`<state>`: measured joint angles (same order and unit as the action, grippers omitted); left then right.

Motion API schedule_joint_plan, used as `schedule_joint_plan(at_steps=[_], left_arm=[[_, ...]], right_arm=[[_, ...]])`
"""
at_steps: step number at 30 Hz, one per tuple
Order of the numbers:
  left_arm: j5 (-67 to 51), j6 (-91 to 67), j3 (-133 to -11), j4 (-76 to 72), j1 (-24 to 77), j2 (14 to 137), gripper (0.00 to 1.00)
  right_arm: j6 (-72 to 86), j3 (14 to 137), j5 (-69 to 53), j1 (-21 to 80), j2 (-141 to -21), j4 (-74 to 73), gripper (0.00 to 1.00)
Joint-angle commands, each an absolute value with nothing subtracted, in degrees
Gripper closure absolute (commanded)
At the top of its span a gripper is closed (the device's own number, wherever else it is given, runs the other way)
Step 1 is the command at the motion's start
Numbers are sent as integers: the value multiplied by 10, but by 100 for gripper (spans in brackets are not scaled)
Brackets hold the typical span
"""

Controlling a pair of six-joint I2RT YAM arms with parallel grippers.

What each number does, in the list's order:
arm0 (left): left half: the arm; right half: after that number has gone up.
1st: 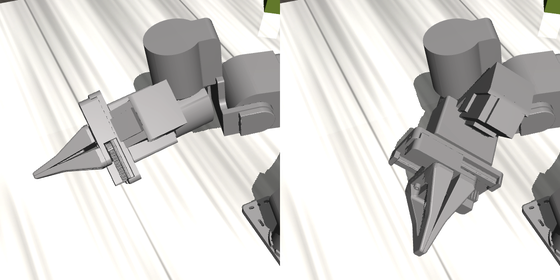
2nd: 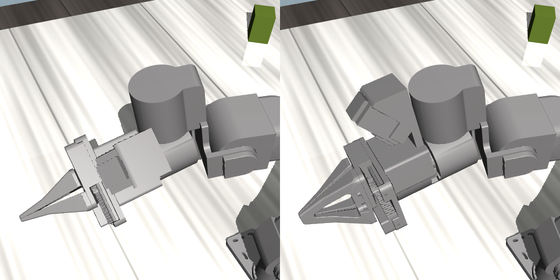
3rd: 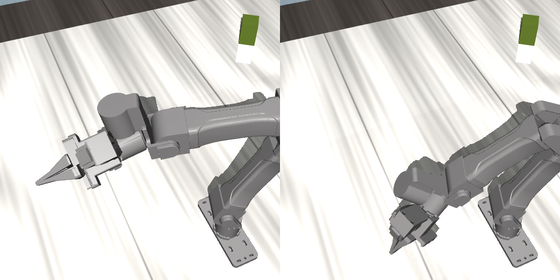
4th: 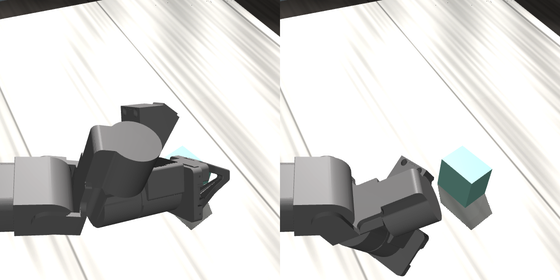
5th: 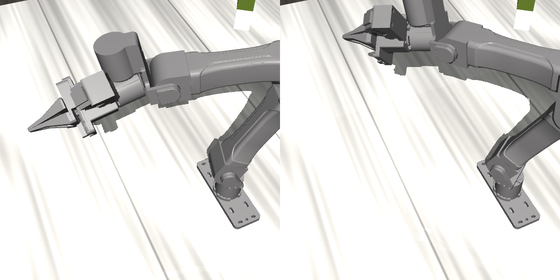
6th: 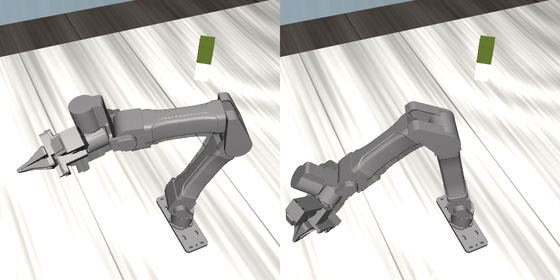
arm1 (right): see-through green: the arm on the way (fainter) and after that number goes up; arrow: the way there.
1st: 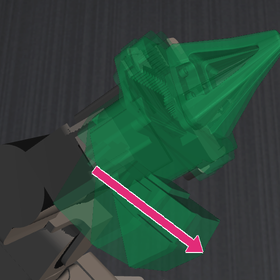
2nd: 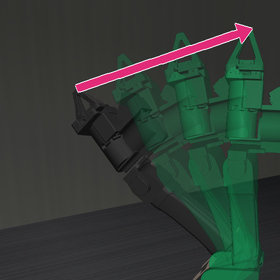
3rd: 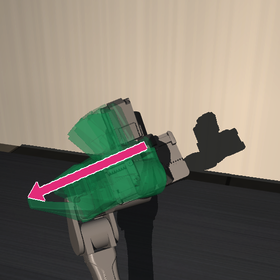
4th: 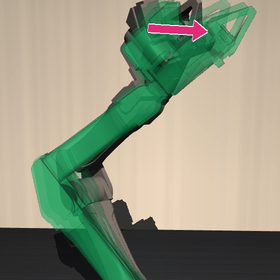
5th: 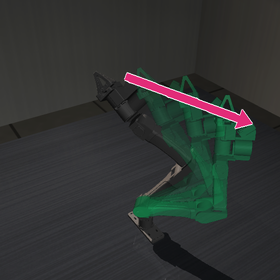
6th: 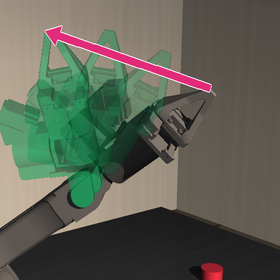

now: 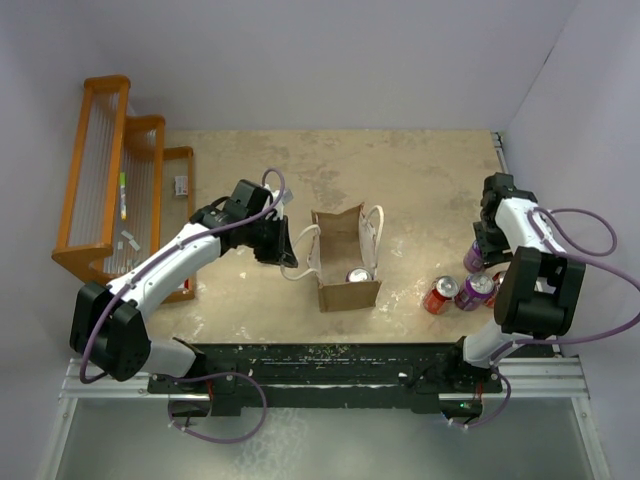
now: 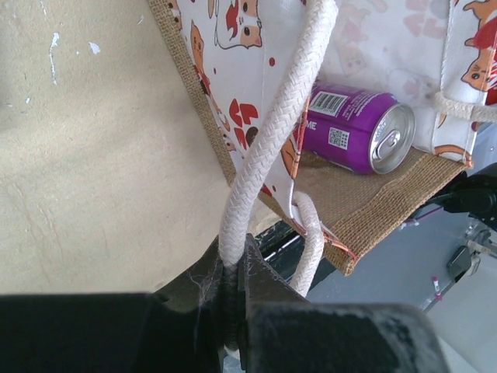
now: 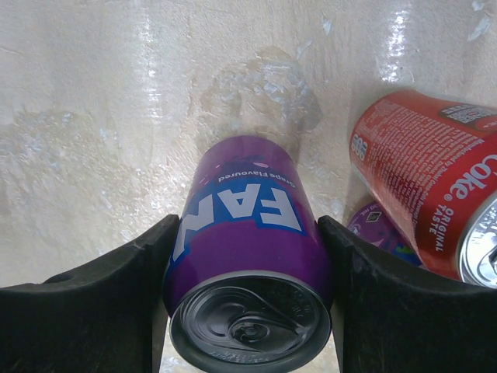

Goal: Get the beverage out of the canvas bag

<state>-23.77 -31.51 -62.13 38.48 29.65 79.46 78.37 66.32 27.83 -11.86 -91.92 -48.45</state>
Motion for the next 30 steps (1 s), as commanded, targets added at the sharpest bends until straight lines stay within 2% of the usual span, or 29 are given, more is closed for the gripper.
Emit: schedule_joint_plan(at_steps=[1,5,8,15,21,26,30], left_arm=[[-229,-277,-646,406,295,775,100],[-222,-269,-643,411,295,770,100],[-224,-267,-646,408,295,772,100],[-218,-253,-671,415,294,784,100],[-218,-246,-677,422,294,786,100],[-222,-244,-674,422,294,789,100],[-231,-253,-673,414,294,798,100]], right_arm=[[813,672,285,-122,-907,-472,77],[814,652,287,-122,-900,-462,50],[806,645,285,-122,-896,-455,35],[785,654,283,-122,-874,-450,13],[726,696,287,-122,-835,-482,5],[602,705,304,-122,-767,-489,3],[470,673,277,-122,-689,-431,0]])
